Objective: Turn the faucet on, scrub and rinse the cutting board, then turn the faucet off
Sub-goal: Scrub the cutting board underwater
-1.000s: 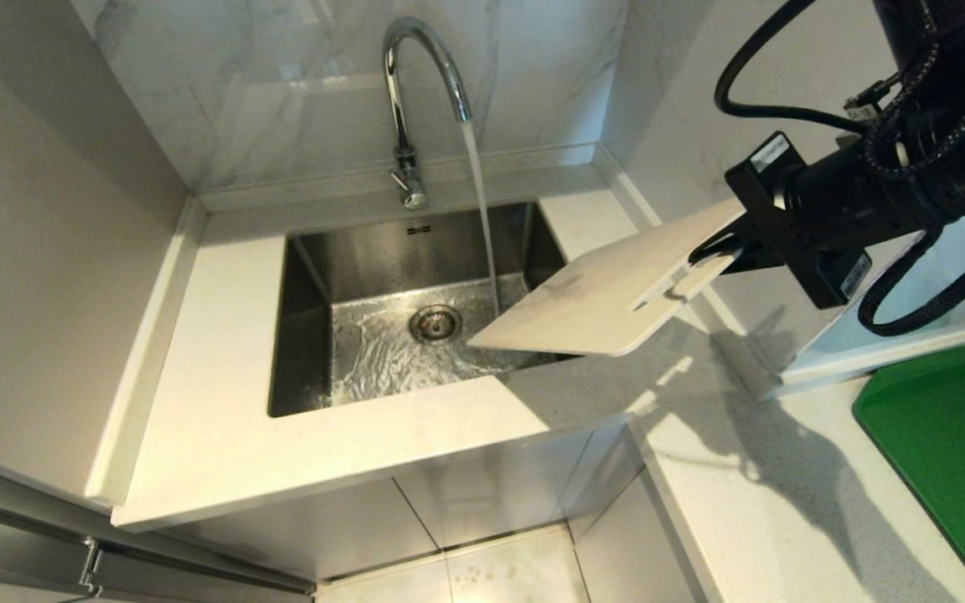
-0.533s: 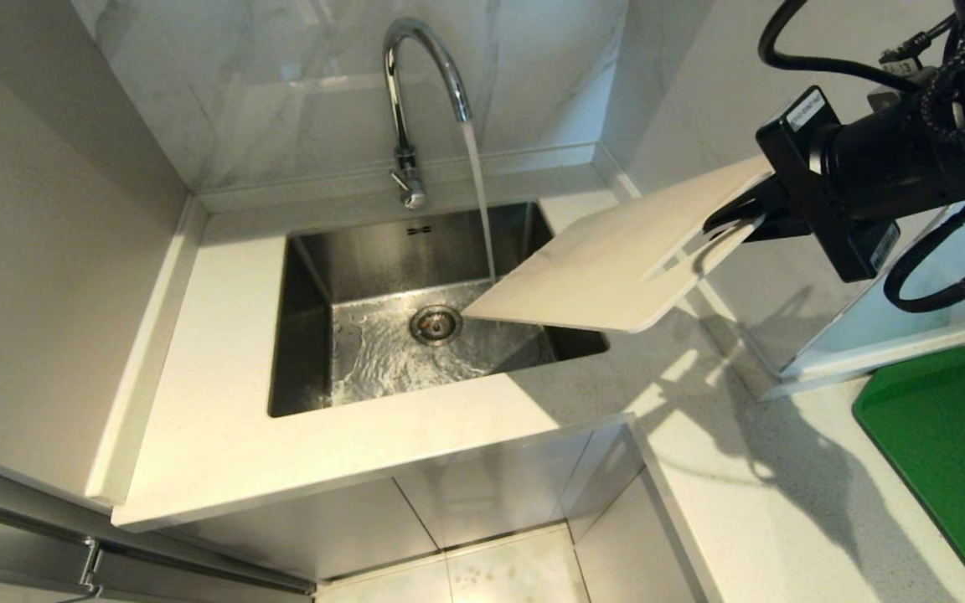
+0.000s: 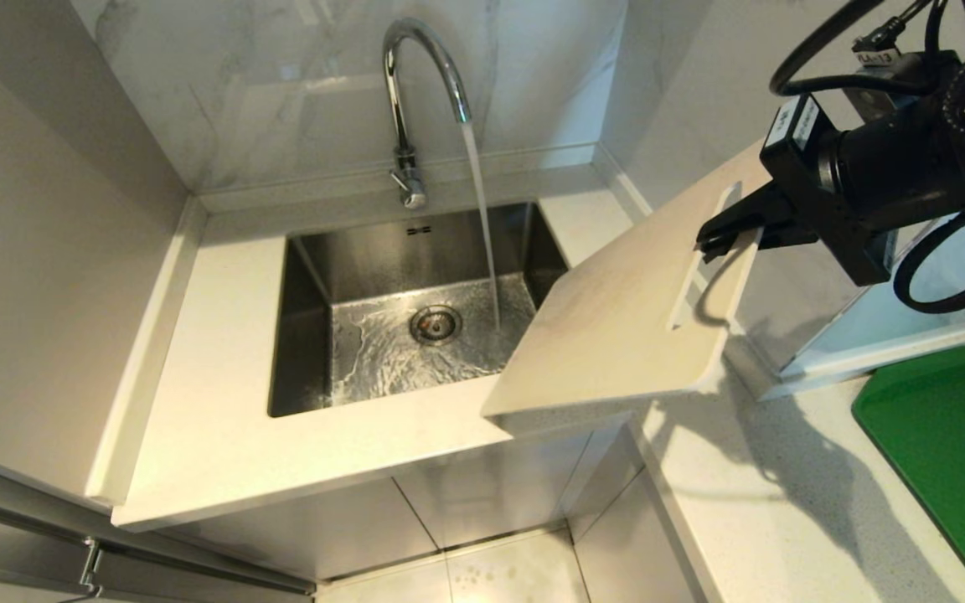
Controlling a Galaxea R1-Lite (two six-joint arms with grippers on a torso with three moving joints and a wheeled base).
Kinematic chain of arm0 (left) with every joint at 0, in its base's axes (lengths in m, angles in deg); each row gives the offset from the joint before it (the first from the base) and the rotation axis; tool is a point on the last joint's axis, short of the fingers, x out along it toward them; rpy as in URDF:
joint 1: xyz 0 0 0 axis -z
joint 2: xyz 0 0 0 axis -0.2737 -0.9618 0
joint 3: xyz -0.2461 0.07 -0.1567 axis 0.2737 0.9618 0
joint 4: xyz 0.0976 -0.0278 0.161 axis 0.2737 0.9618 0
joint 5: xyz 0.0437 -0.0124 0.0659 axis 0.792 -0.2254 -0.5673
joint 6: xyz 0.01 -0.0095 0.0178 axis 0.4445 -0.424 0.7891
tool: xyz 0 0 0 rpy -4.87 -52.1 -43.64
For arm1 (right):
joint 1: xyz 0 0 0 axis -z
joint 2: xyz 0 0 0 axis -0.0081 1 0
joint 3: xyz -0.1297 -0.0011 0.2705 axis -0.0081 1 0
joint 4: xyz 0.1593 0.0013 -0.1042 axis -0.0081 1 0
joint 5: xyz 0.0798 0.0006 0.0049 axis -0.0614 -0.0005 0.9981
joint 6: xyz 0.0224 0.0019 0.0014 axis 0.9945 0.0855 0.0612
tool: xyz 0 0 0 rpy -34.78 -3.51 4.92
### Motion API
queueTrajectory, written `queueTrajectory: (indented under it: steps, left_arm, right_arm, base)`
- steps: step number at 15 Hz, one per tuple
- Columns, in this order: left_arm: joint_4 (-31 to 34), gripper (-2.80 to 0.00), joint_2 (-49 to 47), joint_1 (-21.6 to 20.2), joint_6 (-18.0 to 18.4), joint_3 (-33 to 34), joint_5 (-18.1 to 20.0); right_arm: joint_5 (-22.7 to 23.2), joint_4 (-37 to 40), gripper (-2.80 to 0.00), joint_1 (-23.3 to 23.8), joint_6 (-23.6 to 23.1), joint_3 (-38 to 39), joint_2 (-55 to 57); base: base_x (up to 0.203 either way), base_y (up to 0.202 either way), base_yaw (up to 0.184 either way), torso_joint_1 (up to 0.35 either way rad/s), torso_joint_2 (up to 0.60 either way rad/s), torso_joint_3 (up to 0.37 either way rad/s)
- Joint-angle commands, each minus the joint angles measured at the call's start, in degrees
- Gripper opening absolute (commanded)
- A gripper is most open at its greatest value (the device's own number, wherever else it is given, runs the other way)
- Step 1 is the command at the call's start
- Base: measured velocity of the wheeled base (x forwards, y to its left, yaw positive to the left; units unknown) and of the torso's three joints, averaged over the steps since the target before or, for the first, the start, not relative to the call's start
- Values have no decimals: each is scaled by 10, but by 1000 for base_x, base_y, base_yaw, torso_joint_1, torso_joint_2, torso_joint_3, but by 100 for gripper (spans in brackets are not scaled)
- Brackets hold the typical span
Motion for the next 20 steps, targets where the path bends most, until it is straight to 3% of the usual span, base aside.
queueTrajectory:
  steps: [1, 5, 20]
  left_arm:
    - [0, -280, 0, -1, 0, 0, 0]
    - [0, -280, 0, -1, 0, 0, 0]
    - [0, -280, 0, 0, 4, 0, 0]
  right_arm:
    - [-1, 13, -280, -1, -41, 0, -1]
    - [-5, 19, -280, 0, -125, 1, -16]
    - [-2, -23, -280, 0, -120, -14, -37]
  base:
    - [0, 0, 0, 0, 0, 0]
    - [0, 0, 0, 0, 0, 0]
    - [0, 0, 0, 0, 0, 0]
